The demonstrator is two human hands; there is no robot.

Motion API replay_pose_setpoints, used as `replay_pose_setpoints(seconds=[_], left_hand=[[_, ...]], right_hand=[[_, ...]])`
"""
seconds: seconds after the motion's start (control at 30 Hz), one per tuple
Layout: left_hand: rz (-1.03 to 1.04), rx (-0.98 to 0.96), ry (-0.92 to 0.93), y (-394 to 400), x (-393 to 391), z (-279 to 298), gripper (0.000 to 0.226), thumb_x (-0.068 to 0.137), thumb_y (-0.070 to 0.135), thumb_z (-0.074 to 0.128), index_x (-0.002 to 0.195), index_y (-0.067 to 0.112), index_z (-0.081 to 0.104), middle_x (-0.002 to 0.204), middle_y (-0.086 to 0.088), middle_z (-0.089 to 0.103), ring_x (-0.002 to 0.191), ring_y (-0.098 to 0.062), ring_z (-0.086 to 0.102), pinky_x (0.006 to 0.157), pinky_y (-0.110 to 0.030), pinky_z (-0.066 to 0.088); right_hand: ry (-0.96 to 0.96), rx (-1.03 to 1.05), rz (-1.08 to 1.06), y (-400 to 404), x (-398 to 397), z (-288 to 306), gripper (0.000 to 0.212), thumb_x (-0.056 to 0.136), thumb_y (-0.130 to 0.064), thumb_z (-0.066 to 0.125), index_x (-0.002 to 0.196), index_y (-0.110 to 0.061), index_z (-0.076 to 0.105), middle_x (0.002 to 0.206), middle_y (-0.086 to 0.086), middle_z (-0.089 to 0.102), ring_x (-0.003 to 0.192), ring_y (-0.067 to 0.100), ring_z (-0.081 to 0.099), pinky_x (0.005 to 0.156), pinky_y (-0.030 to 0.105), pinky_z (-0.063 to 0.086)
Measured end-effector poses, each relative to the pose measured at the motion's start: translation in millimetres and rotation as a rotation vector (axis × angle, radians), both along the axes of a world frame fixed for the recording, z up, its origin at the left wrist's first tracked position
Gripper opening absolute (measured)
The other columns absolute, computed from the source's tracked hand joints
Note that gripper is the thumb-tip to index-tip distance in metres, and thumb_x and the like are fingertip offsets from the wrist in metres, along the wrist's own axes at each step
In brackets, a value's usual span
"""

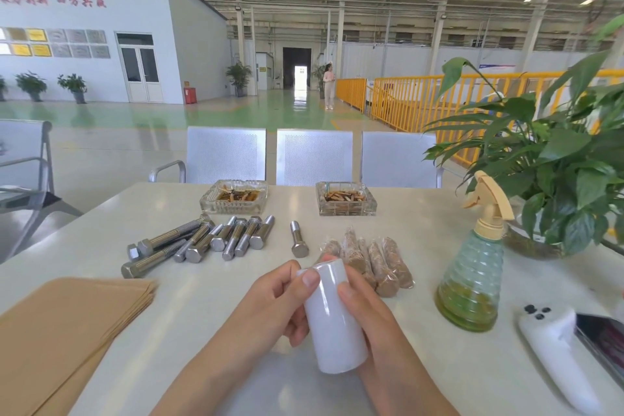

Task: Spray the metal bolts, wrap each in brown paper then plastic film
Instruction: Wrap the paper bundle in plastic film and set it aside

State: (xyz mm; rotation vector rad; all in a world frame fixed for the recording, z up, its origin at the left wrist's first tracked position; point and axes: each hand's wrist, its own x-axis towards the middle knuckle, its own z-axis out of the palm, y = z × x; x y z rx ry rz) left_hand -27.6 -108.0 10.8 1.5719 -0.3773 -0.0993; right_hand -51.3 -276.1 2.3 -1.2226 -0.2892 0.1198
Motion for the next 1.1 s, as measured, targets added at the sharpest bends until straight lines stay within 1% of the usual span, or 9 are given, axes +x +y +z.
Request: replay_pose_setpoints(seconds=[0.07, 0.2, 0.3, 0.47, 0.53, 0.7, 0.77, 0.87, 1.1], left_hand=[[0.009, -0.036, 0.018, 0, 1, 0, 0.067, 0.078, 0.078, 0.067, 0.086, 0.012, 0.055, 0.073, -0.013, 0.057, 0.054, -0.022, 0.046, 0.055, -0.028, 0.041], [0.015, -0.104, 0.035, 2, 1, 1, 0.084, 0.080, 0.076, 0.067, 0.109, -0.001, 0.054, 0.075, -0.012, 0.056, 0.054, -0.022, 0.043, 0.054, -0.025, 0.042], [-0.044, -0.133, 0.043, 3, 0, 3, 0.072, 0.086, 0.067, 0.068, 0.103, -0.002, 0.051, 0.074, -0.014, 0.052, 0.053, -0.023, 0.045, 0.053, -0.025, 0.041], [-0.101, -0.131, 0.046, 4, -2, 5, 0.040, 0.094, 0.049, 0.068, 0.082, 0.014, 0.052, 0.074, -0.015, 0.057, 0.062, -0.029, 0.047, 0.053, -0.025, 0.042], [-0.039, -0.095, 0.033, 2, -2, 6, 0.037, 0.091, 0.048, 0.069, 0.082, 0.014, 0.057, 0.076, -0.015, 0.060, 0.058, -0.028, 0.049, 0.053, -0.027, 0.043], [0.128, -0.043, 0.009, 6, 3, 9, 0.029, 0.078, 0.043, 0.080, 0.094, 0.018, 0.078, 0.092, -0.010, 0.076, 0.059, -0.020, 0.062, 0.054, -0.027, 0.051], [0.131, -0.038, 0.018, 9, 3, 8, 0.038, 0.074, 0.044, 0.077, 0.100, 0.016, 0.080, 0.097, -0.011, 0.077, 0.061, -0.017, 0.062, 0.057, -0.026, 0.053], [0.134, -0.041, 0.039, 13, 3, 8, 0.038, 0.074, 0.043, 0.077, 0.099, 0.015, 0.082, 0.100, -0.009, 0.078, 0.061, -0.014, 0.063, 0.058, -0.024, 0.053], [0.186, -0.010, 0.045, 11, 4, 6, 0.012, 0.090, 0.019, 0.073, 0.087, 0.009, 0.079, 0.087, -0.014, 0.075, 0.062, -0.018, 0.064, 0.057, -0.028, 0.054]], right_hand=[[-0.016, 0.025, 0.047, 0, -1, 1, 0.051, 0.084, -0.044, 0.071, 0.134, -0.037, 0.064, 0.122, 0.016, 0.072, 0.099, 0.030, 0.073, 0.079, 0.031, 0.057], [-0.022, 0.085, 0.099, -1, -1, 0, 0.045, 0.090, -0.037, 0.066, 0.135, -0.039, 0.063, 0.125, 0.009, 0.072, 0.102, 0.025, 0.073, 0.081, 0.030, 0.057], [0.006, 0.163, 0.158, -2, -1, 1, 0.047, 0.095, -0.039, 0.060, 0.139, -0.021, 0.063, 0.110, 0.019, 0.069, 0.090, 0.032, 0.068, 0.075, 0.035, 0.056], [0.142, 0.318, 0.146, -6, 0, -2, 0.038, 0.091, -0.034, 0.066, 0.115, -0.006, 0.077, 0.091, 0.023, 0.067, 0.074, 0.029, 0.068, 0.058, 0.040, 0.054], [0.106, 0.264, 0.102, -6, 1, -3, 0.037, 0.093, -0.035, 0.063, 0.118, -0.012, 0.077, 0.095, 0.021, 0.070, 0.080, 0.027, 0.069, 0.061, 0.040, 0.055], [-0.067, -0.019, -0.161, -6, 6, -7, 0.042, 0.086, -0.040, 0.061, 0.127, -0.040, 0.070, 0.128, 0.000, 0.072, 0.117, 0.017, 0.067, 0.095, 0.039, 0.050], [-0.117, -0.072, -0.205, -5, 5, -8, 0.042, 0.085, -0.041, 0.062, 0.126, -0.050, 0.068, 0.131, -0.015, 0.069, 0.123, 0.005, 0.063, 0.094, 0.028, 0.050], [-0.172, -0.118, -0.239, -4, 5, -12, 0.046, 0.085, -0.042, 0.062, 0.131, -0.048, 0.064, 0.131, -0.026, 0.066, 0.122, -0.004, 0.061, 0.087, 0.014, 0.051], [-0.227, -0.174, -0.289, -4, 5, -13, 0.051, 0.084, -0.042, 0.060, 0.135, -0.046, 0.058, 0.134, -0.035, 0.060, 0.127, -0.011, 0.053, 0.092, 0.009, 0.047]])
